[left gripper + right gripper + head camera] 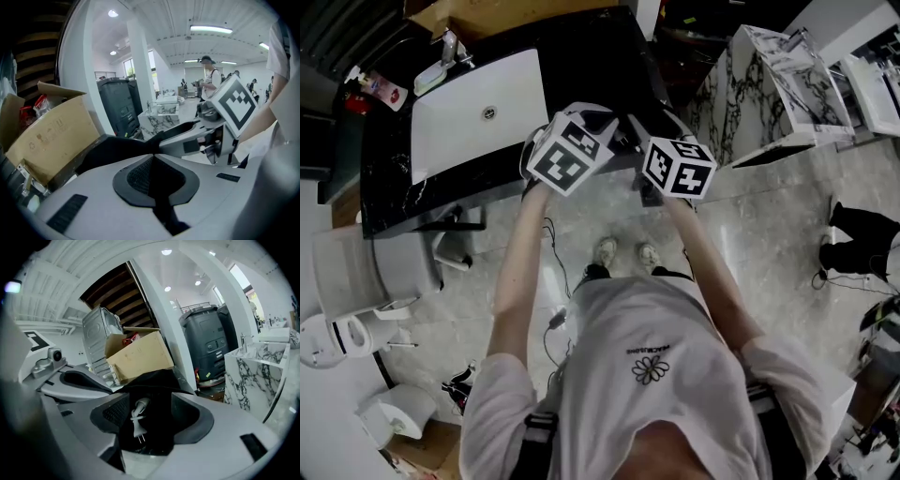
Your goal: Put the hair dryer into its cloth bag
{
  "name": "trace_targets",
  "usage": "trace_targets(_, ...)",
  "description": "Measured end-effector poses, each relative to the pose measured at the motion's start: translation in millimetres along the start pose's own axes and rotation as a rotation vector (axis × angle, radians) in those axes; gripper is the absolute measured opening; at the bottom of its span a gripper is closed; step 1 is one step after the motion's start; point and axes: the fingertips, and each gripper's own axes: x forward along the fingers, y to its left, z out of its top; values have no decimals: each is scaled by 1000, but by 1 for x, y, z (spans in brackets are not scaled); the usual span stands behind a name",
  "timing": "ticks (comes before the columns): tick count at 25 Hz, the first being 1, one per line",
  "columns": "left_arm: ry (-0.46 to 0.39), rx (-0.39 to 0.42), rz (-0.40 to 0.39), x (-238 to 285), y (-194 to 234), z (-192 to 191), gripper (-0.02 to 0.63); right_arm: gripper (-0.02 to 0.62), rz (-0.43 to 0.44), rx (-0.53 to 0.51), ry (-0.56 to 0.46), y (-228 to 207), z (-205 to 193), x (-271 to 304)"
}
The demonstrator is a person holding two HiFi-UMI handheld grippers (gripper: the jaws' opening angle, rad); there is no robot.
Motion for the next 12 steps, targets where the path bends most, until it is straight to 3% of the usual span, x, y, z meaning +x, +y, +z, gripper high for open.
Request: trace_targets(12,163,89,-54,36,-36,-46,18,249,-54,-56,7,-20,-23,-64)
